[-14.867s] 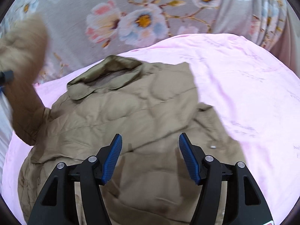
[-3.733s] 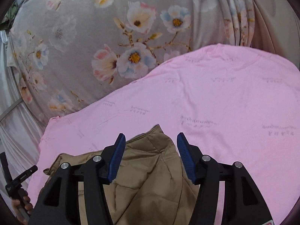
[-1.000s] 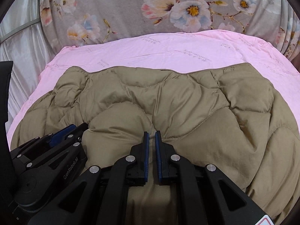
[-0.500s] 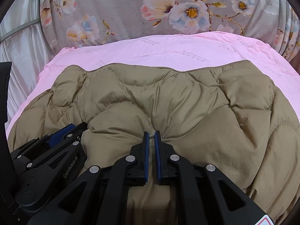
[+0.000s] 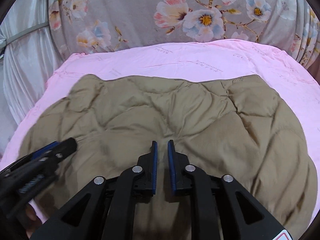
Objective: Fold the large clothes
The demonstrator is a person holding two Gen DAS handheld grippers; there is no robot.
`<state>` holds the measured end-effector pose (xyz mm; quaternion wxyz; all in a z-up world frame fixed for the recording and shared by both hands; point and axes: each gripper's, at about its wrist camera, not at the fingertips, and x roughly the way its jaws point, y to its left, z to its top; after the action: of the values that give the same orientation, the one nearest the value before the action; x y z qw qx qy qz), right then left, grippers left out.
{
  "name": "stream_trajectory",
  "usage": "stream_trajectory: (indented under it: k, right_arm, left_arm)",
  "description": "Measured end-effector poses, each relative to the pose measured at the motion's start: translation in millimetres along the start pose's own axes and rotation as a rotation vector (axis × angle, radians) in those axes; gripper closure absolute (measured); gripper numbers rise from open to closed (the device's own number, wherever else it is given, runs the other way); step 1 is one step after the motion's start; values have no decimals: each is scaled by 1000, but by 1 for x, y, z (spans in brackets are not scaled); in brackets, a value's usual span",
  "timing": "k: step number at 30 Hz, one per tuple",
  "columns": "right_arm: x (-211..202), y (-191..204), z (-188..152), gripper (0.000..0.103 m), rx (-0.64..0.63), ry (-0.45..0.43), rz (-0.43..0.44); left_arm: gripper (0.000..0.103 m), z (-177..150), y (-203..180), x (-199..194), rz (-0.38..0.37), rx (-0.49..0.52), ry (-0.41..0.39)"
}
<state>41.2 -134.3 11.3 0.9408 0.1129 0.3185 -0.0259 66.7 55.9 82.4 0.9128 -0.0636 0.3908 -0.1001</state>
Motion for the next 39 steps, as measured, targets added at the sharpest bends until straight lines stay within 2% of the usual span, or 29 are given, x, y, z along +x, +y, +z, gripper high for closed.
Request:
stream_trajectory:
  k: [3,7,11,14,17,19,20,23,25,27,28,30,33,36,39]
  right_arm:
    - [-19,15,-7,86,-7,3,59]
    - [-25,36,-20,86,-32,27,74]
    - [-21,43,-32,85,-35,36,52]
    - [-18,41,-37,85,-24,49,60]
    - [-15,38,-38,86,-14,60,73]
    - [-12,37,-39,86,-9,68,79]
    - [-11,36,-40,86,-9,69,80]
    - [-7,36,-42,86,-9,71,85]
    - [-6,36,-43,86,-11,72,86]
    - [-5,36,-42,86,-9,74,90]
    - [-6,35,-42,86,-7,77,93]
    - [-10,33,-39,88,7,90,96]
    - [-23,24,-36,88,61,107,137]
    - [-38,19,-39,89,42,128,135]
    - [-36,23,-44,91,24,183,153]
  left_arm:
    - [25,-5,38,-41,82,-33,-62]
    - [22,-15,88,-55,109,-144,-2]
    - [22,-30,125,-45,46,-288,68]
    - [22,-38,134,-29,-51,-362,123]
    - [21,-40,132,-15,-89,-385,143]
    - [14,-40,130,-6,-112,-406,143]
    - [10,-39,129,-2,-116,-412,130]
    - [10,-30,119,8,-99,-392,122]
    - [18,-26,112,12,-83,-369,130]
    - [44,-22,106,11,-81,-346,131]
    - [51,-20,103,7,-82,-332,124]
    - [72,-15,101,-6,-82,-283,96]
    - [81,-6,102,-26,-116,-255,65]
    - [84,5,95,-53,-123,-196,12]
    - [85,15,81,-84,-124,-122,-53]
